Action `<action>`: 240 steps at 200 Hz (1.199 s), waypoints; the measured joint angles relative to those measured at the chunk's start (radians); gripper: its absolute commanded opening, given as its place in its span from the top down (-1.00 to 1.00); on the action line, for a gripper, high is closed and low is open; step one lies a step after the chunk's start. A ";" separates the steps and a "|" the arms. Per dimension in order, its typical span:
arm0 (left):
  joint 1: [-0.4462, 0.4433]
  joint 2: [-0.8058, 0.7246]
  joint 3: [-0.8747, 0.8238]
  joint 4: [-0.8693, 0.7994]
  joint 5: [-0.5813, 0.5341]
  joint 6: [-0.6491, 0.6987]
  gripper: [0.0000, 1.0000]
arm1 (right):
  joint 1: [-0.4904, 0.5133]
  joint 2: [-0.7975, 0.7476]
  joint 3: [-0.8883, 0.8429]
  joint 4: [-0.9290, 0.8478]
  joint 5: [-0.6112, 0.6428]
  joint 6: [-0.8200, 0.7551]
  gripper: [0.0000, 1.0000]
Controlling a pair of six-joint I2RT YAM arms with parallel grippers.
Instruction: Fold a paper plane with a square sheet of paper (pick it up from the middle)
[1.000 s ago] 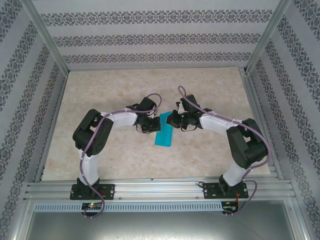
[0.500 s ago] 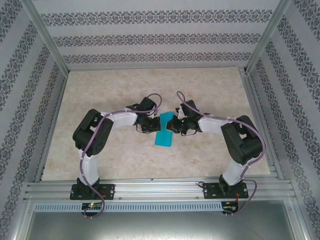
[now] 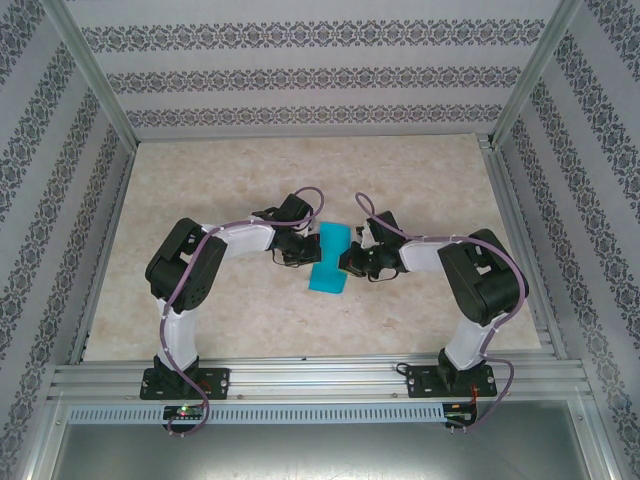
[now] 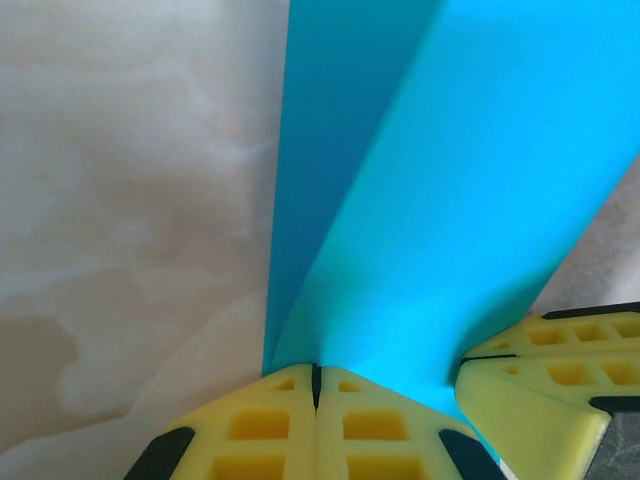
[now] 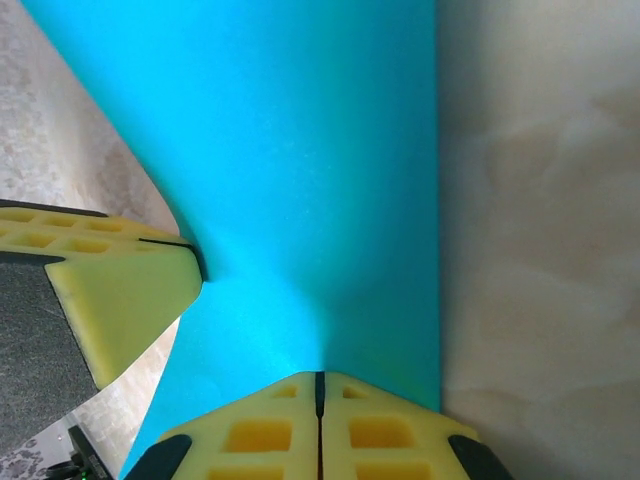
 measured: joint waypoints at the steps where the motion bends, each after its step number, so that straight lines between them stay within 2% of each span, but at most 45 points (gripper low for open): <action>1: 0.000 0.000 0.000 0.000 0.000 0.000 1.00 | 0.000 0.000 -0.001 0.003 0.000 -0.001 0.83; 53: 0.000 0.000 0.000 0.000 0.000 0.001 1.00 | -0.005 -0.018 -0.040 0.063 -0.013 -0.021 0.79; 111: 0.000 0.000 0.000 0.000 0.000 0.001 1.00 | -0.009 -0.132 -0.073 0.111 -0.040 -0.007 0.80; 180: -0.001 0.000 0.000 0.000 0.000 0.001 1.00 | -0.010 -0.042 -0.145 0.210 -0.081 0.019 0.80; 240: -0.001 0.000 0.000 0.000 0.000 0.004 1.00 | -0.008 -0.083 -0.147 0.139 -0.038 -0.014 0.77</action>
